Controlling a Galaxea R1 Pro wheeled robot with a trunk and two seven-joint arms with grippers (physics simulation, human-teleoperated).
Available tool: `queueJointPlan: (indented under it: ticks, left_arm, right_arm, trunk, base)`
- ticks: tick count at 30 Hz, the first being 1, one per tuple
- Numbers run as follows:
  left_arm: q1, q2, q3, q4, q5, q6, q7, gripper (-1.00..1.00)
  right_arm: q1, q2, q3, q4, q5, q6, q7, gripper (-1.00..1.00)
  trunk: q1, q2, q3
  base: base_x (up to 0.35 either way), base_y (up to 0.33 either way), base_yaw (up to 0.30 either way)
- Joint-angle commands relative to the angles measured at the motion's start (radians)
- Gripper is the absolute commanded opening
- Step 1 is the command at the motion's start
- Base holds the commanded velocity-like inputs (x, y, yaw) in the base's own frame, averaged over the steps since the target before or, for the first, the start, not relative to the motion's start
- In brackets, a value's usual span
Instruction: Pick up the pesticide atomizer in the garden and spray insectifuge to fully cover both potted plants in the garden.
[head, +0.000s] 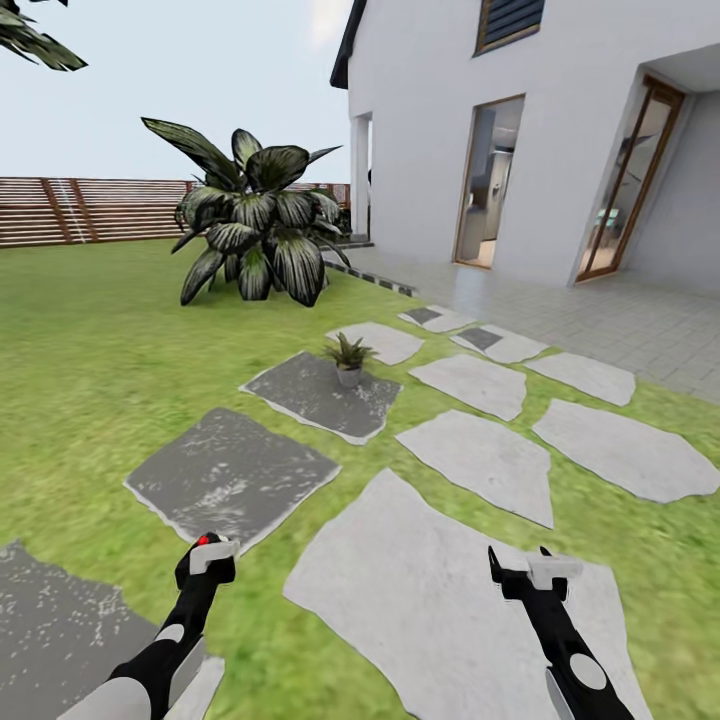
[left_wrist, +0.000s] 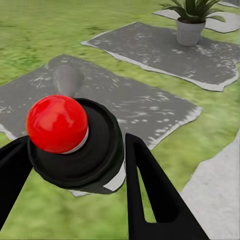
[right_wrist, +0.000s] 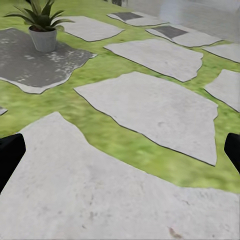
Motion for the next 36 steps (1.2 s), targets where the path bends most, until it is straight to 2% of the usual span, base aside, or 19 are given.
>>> queueJointPlan:
  ticks: [1,36]
  left_arm:
    - [-0.001,0.000,0.001,0.001,-0.004,-0.003,0.004,-1.00]
    - [-0.001,0.000,0.001,-0.001,-0.005,-0.003,0.004,-1.00]
  right_arm:
    - [0.000,0.000,0.000,0.000,0.001,-0.003,0.000,1.00]
    - [0.000,0.000,0.000,0.000,0.001,-0.003,0.000,1.00]
  trunk:
    - [0.000,0.000,-0.001]
    - [0.000,0.000,-0.001]
  base:
    - [0.338,0.000,0.000]
    - [0.338,0.010,0.000]
